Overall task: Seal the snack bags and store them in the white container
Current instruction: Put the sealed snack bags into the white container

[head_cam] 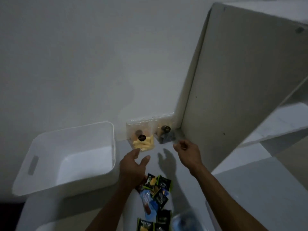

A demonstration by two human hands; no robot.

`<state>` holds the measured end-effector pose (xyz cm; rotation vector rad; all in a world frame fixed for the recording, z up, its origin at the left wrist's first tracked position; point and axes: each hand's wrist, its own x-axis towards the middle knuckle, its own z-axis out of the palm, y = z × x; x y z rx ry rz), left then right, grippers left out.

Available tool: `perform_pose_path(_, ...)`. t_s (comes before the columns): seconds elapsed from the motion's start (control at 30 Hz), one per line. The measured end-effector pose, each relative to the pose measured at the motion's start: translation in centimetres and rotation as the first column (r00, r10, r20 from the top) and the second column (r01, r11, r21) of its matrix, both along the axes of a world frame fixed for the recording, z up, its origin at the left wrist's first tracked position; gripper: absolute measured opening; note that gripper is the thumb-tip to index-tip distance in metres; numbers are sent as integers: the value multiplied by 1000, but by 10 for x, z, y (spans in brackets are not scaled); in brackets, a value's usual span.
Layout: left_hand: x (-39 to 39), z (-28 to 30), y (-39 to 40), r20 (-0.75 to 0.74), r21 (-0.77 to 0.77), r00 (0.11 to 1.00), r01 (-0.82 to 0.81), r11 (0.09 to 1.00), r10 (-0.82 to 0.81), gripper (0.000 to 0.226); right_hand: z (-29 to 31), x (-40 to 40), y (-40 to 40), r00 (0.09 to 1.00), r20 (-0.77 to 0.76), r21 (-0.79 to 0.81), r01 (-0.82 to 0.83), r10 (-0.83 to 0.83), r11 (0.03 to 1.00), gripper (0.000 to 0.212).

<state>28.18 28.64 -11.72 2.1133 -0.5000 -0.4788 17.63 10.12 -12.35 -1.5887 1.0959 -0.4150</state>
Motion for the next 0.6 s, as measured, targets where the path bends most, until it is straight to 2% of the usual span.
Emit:
perform_pose_path(0.13,39,0,-44,46,-6,973,-224,974,224,56,-11,45,-53,1000,-20,-120,-5,3,993,33)
perform_pose_path(0.23,68,-2,-72,71,-13,945,-318,948,318,35,-24,77,-90,998,-60,-179,0,-11,984,41)
perform_pose_path(0.27,75,-2,-79,54,-1,935,-351,936,351,34,-28,85,-99,997,-82,-205,-7,-10,979,43)
perform_pose_path(0.37,100,-13,-95,-6,13,912,-410,912,410,57,-41,104,-117,987,-160,-269,-30,-14,963,51)
perform_pose_path(0.43,114,-27,-100,-27,37,911,-410,911,411,82,-50,115,-124,989,-150,-228,-20,-15,973,61)
perform_pose_path(0.47,118,-33,-102,-42,43,906,-420,907,421,87,-56,118,-126,992,-128,-188,-2,-22,982,67)
perform_pose_path(0.53,121,-37,-105,-91,21,883,-461,887,461,84,-61,125,-128,996,-68,-126,45,-54,991,74)
perform_pose_path(0.6,122,-40,-107,-108,-15,867,-491,871,487,72,-66,128,-129,996,-3,-96,87,-88,992,73)
